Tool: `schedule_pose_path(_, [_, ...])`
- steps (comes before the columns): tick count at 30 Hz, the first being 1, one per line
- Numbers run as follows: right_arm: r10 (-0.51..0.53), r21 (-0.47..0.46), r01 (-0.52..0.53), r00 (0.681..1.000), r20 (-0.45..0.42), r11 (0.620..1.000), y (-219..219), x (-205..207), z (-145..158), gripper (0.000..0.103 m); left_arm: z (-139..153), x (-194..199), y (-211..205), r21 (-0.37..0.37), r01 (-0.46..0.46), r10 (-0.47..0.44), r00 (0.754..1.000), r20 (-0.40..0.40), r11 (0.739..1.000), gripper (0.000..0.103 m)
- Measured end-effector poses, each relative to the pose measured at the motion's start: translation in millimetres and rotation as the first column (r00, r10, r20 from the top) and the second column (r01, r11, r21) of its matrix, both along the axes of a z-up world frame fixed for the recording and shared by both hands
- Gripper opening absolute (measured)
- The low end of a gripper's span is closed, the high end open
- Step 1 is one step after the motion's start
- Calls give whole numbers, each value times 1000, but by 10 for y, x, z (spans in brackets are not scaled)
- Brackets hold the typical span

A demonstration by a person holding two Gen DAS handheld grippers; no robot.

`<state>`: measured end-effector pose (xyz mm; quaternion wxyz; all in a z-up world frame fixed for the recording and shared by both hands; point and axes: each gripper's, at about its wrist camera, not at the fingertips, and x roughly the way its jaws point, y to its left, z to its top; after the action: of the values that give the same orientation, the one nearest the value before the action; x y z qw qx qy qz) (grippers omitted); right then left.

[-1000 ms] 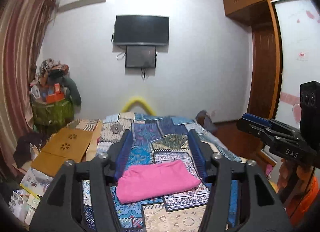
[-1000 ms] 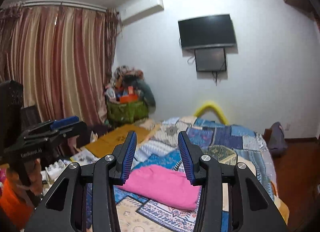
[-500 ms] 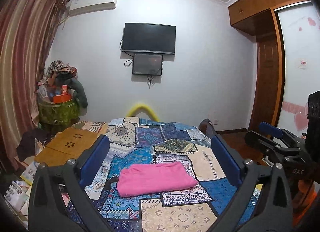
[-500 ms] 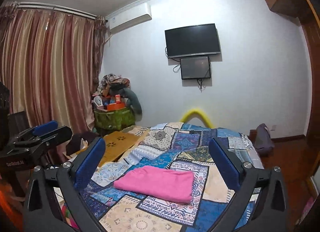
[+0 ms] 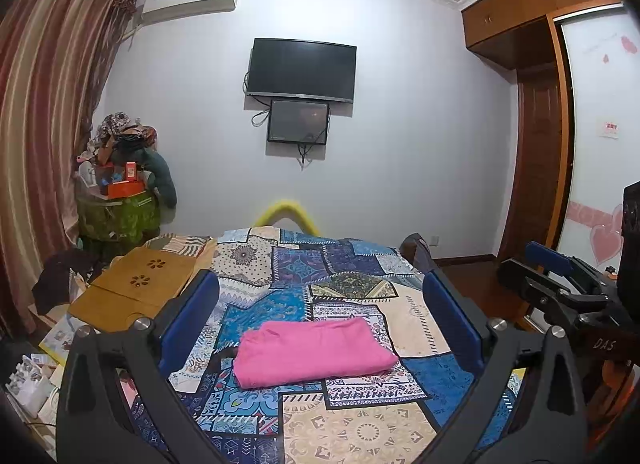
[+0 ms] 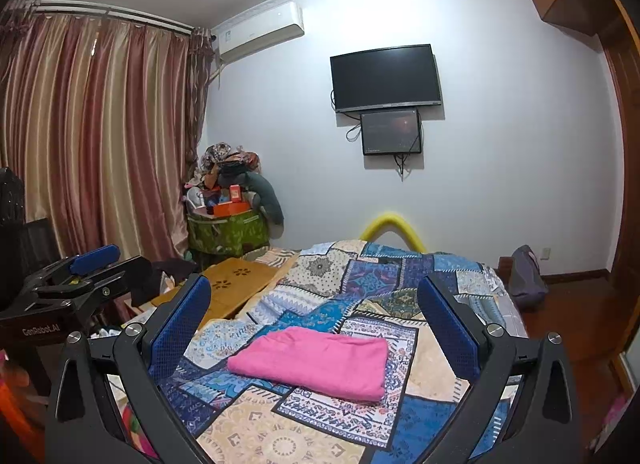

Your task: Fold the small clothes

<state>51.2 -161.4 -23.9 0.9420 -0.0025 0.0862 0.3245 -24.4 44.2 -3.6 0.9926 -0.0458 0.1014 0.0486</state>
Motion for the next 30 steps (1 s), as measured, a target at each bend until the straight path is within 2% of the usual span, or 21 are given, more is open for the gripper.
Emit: schedule_pose_path(30, [-25, -21, 24, 999, -47, 999, -9, 54, -37, 102, -94, 92, 43, -2, 8, -8, 1000, -28, 1000, 103])
